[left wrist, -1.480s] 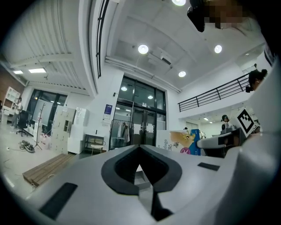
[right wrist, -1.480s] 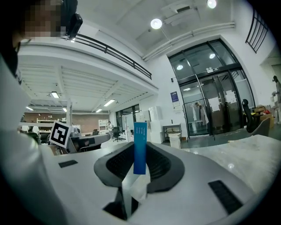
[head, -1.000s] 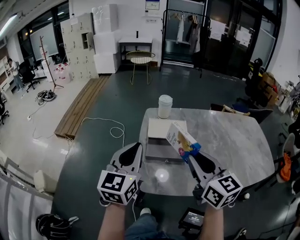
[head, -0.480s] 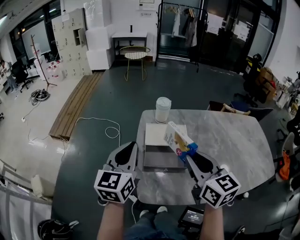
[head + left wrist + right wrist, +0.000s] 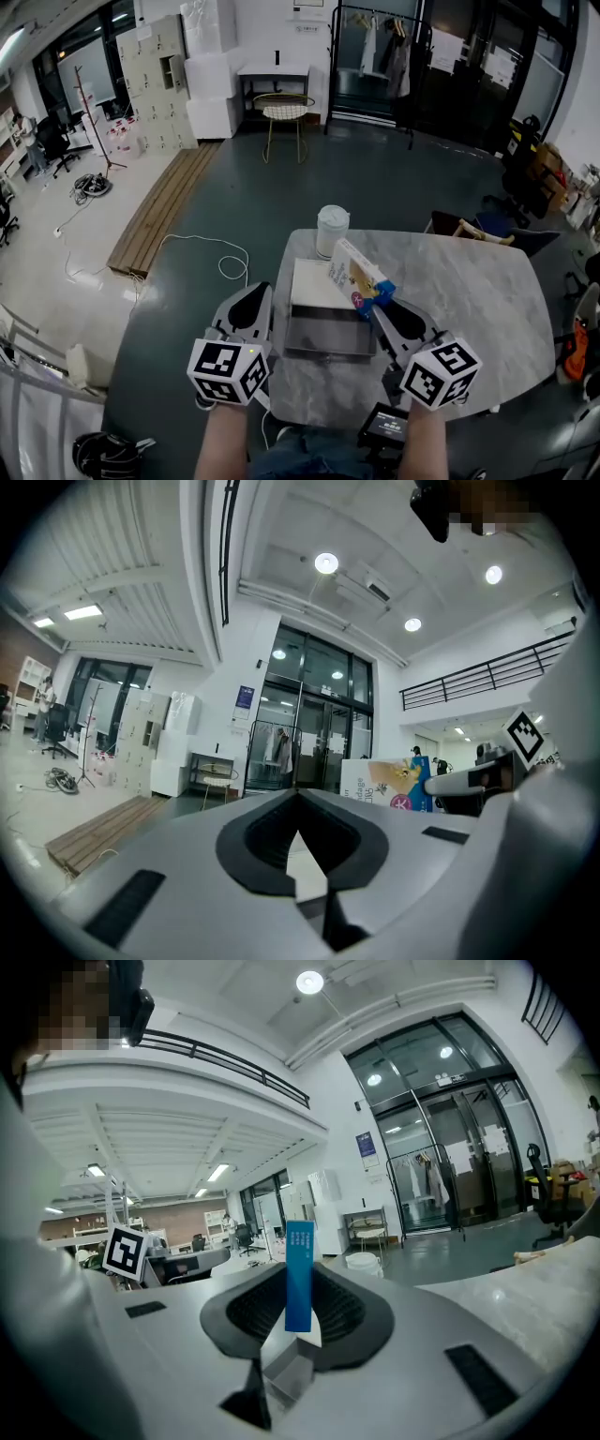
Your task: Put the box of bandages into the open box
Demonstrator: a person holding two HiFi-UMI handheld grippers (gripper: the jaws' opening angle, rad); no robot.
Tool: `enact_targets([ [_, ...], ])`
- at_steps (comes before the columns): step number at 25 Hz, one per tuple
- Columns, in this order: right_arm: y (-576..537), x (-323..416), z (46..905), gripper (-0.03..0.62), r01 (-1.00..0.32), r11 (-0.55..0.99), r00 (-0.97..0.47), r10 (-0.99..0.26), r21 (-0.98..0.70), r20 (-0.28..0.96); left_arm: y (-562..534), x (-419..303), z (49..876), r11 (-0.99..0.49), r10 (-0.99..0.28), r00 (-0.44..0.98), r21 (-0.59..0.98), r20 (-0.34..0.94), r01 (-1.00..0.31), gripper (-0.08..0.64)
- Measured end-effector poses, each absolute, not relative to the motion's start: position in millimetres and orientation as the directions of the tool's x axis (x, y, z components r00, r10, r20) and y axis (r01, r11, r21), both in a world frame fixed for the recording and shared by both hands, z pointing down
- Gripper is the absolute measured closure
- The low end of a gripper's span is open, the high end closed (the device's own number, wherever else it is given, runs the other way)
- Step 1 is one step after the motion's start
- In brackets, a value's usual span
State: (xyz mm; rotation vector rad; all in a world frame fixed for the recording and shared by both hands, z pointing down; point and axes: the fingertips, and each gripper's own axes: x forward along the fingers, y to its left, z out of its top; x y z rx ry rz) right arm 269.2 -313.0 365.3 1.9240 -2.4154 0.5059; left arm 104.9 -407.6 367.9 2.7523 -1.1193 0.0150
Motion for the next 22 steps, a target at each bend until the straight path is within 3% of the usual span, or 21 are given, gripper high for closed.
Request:
enact_targets([
  [22,-319,246,466,0.497,-0.889,0.216,-0.388,-0.823,-0.405,0.414,-399,70,468,-0.562,-0.725,0.605,0.226,0.329,-0.796,0.549],
])
